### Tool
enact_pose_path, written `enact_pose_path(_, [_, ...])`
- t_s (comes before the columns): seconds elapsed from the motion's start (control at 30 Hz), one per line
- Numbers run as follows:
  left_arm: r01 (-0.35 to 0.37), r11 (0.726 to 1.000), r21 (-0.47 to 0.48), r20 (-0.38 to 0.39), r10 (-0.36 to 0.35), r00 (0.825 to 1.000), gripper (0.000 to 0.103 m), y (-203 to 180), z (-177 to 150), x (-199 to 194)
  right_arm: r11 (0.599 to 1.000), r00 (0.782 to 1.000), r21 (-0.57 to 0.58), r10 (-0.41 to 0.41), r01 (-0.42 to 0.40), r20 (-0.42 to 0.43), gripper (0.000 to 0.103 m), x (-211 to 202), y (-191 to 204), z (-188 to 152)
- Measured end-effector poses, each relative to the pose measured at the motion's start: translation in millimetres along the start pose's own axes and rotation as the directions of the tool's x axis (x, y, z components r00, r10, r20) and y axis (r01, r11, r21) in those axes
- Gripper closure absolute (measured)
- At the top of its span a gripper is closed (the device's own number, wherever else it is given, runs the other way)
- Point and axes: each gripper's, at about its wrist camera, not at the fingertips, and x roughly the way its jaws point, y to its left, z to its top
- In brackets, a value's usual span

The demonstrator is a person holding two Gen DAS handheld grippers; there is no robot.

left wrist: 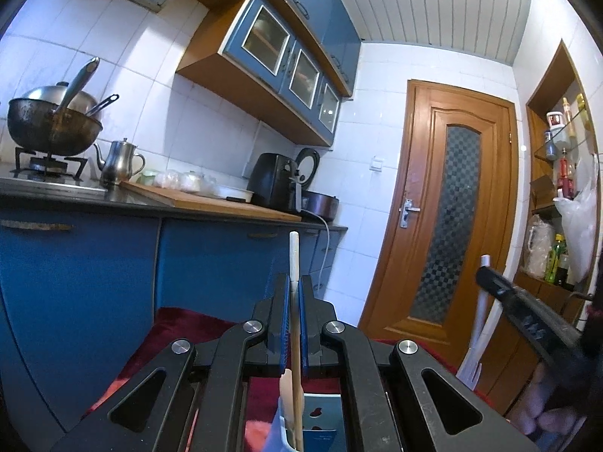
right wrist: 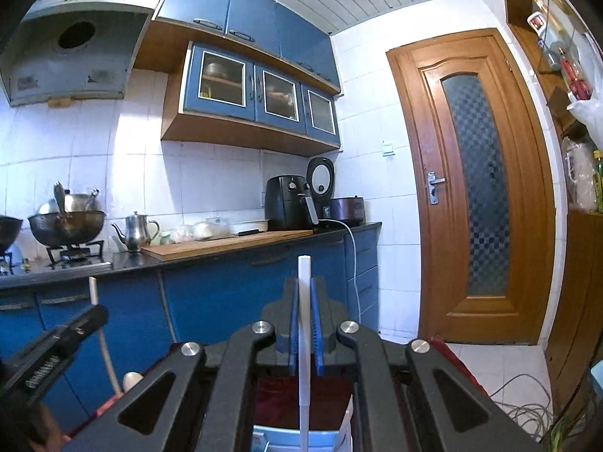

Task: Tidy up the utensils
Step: 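Lift and carry the wooden chopstick over the caddy with the left tool while the right tool carries its chopstick, then open the left tool over the caddy while the right tool releases its chopstick into it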

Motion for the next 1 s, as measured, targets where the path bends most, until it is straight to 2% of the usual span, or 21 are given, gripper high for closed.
enact_pose_path(0.27, [0.006, 1.000, -0.015, -0.009, -0.006, 1.000, 0.099, 6, 0, 3, 1.000, 0.994, 0.013, 0.028, -0.026, -0.110, 0.094, 12, -3, -23])
enact_pose_path(0.33, [0.008, 1.000, -0.020, -0.021, -0.009, 1.000, 0.098, 6, 1, 3, 0.999, 0.992, 0.024, 0.037, -0.034, -0.122, 0.088, 11, -5, -24])
enact_pose_path(0.4, [0.015, 0.999, -0.029, -0.038, -0.016, 0.999, 0.089, 7, 2, 4, 0.998, 0.991, 0.039, 0.052, -0.048, -0.124, 0.078, 8, -8, -23])
enact_pose_path(0.5, [0.018, 0.999, -0.047, -0.052, -0.020, 0.998, 0.071, 9, 2, 2, 0.996, 0.991, 0.062, 0.068, -0.061, -0.117, 0.075, 0, -12, -19])
enact_pose_path(0.77, [0.051, 0.995, -0.091, -0.128, -0.062, 0.990, 0.071, 7, 7, -9, 0.991, 0.988, 0.115, 0.080, -0.065, -0.130, 0.070, -29, -20, -9])
enact_pose_path(1.0, [0.058, 0.995, -0.078, -0.201, -0.072, 0.977, 0.071, 2, 13, -32, 0.986, 0.982, 0.145, 0.109, -0.086, -0.157, 0.066, -62, -18, 0])
